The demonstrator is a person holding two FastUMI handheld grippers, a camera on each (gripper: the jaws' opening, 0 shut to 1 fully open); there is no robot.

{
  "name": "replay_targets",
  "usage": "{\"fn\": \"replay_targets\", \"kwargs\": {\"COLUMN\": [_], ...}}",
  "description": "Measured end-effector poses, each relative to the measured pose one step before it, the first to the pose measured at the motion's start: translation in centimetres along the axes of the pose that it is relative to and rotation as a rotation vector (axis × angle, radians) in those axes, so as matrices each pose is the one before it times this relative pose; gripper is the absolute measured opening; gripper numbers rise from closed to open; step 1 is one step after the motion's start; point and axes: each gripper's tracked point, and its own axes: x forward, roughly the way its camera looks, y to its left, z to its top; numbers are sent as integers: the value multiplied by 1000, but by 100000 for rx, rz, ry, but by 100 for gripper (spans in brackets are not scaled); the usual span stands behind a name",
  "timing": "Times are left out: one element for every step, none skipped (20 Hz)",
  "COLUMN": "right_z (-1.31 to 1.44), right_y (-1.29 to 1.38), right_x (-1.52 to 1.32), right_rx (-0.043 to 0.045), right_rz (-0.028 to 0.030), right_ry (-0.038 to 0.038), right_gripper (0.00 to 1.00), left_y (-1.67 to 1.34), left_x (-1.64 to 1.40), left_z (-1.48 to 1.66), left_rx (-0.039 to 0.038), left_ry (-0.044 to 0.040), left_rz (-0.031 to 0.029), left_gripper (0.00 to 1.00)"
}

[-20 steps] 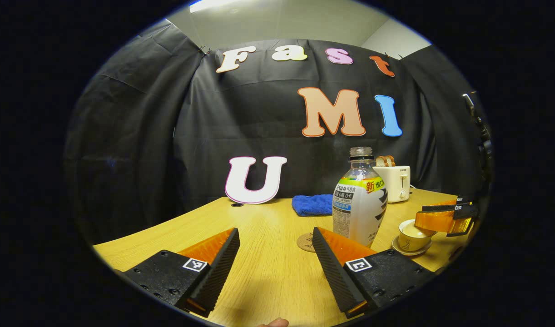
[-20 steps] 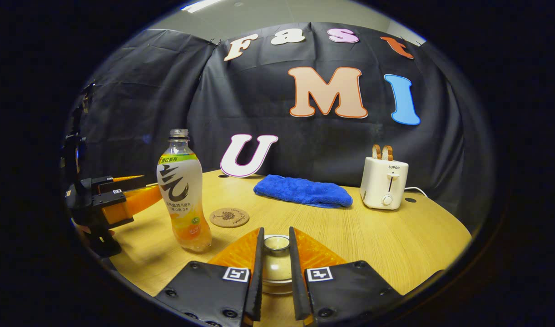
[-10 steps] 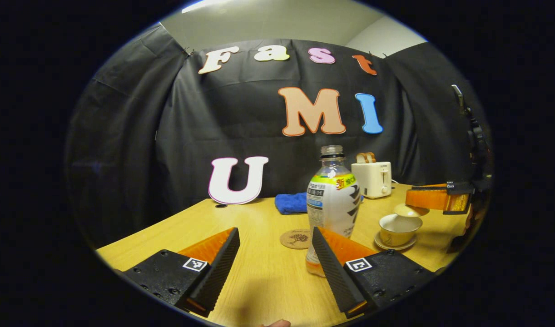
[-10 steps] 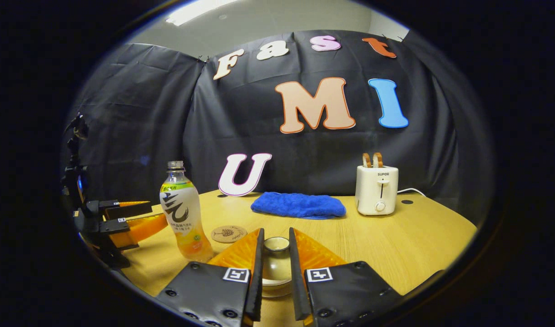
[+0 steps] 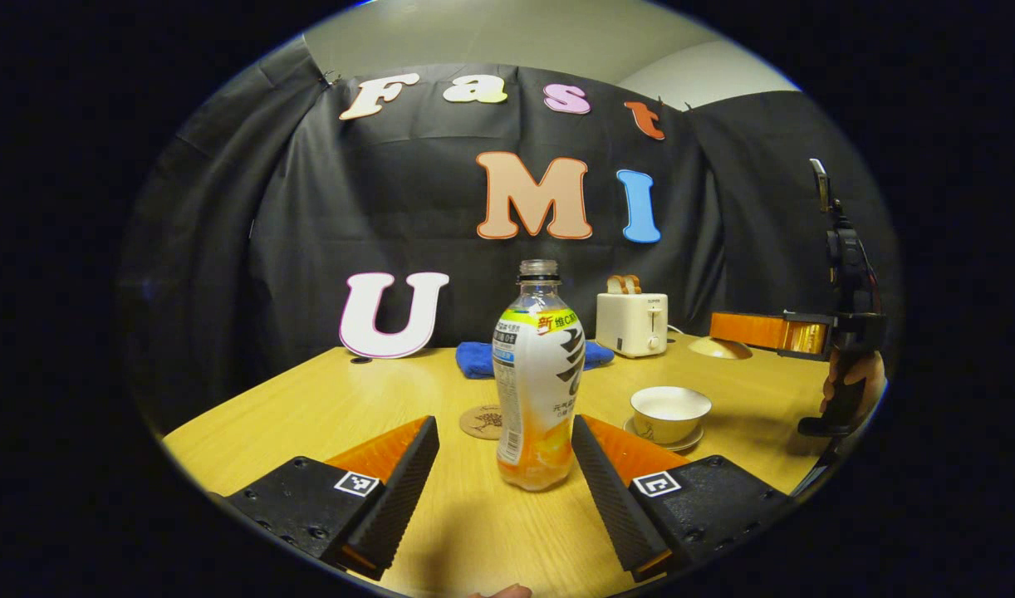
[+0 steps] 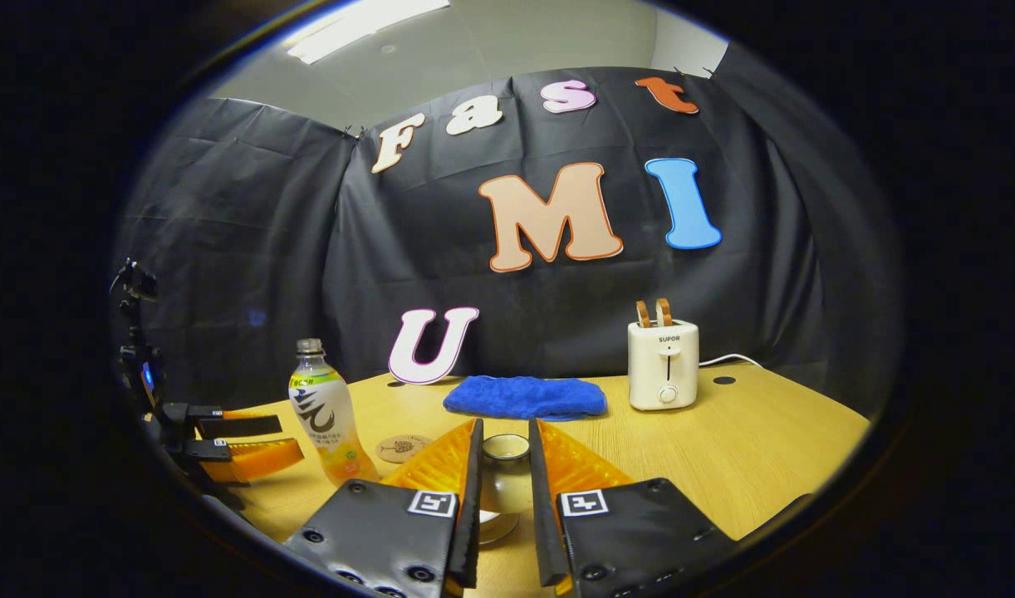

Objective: Open the teacup lid with one hand, grasp the water bottle and pour water into the teacup with the other hand; after pouring, place the water bottle on the coaster and then close the teacup lid.

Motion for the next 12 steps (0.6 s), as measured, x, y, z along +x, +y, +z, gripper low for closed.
{"fn": "replay_targets", "kwargs": {"right_z": [371, 39, -61, -95, 72, -30, 104, 270, 283, 358, 385, 249], "right_y": [-102, -127, -138, -151, -205, -269, -221, -317, -463, -385, -415, -415], "right_x": [-134, -63, -102, -117, 45, -32, -131, -116, -111, -254, -173, -157], "right_rx": [-797, -793, -406, -18, 310, 360, 261, -136, -205, 23, 318, 548], "right_rz": [-57, 24, -57, -72, -355, -281, -418, -586, -792, -712, -646, -657], "right_ry": [-668, 31, 411, 398, 353, 478, -120, -300, -575, -658, -757, -703], "right_gripper": [32, 32, 32, 32, 31, 31, 32, 31, 30, 31, 31, 31], "left_y": [-452, -353, -300, -281, -229, -174, -57, -48, 3, 74, -50, 66], "left_x": [292, 262, 292, 354, 373, 325, 308, 316, 350, 281, 392, 404], "left_z": [-59, -69, -215, -166, -40, 33, -194, -77, -86, -60, -6, 16], "left_rx": [-580, -475, -176, -264, -316, -247, -281, -209, -7, -58, -160, -301], "left_ry": [396, 903, 1157, 1062, 553, 484, 845, 846, 735, 754, 420, 276], "left_rz": [-1329, -1239, -1214, -922, -753, -589, -300, -453, -135, -107, 121, 293], "left_gripper": [94, 94, 94, 94, 94, 94, 94, 94, 95, 95, 95, 95]}}
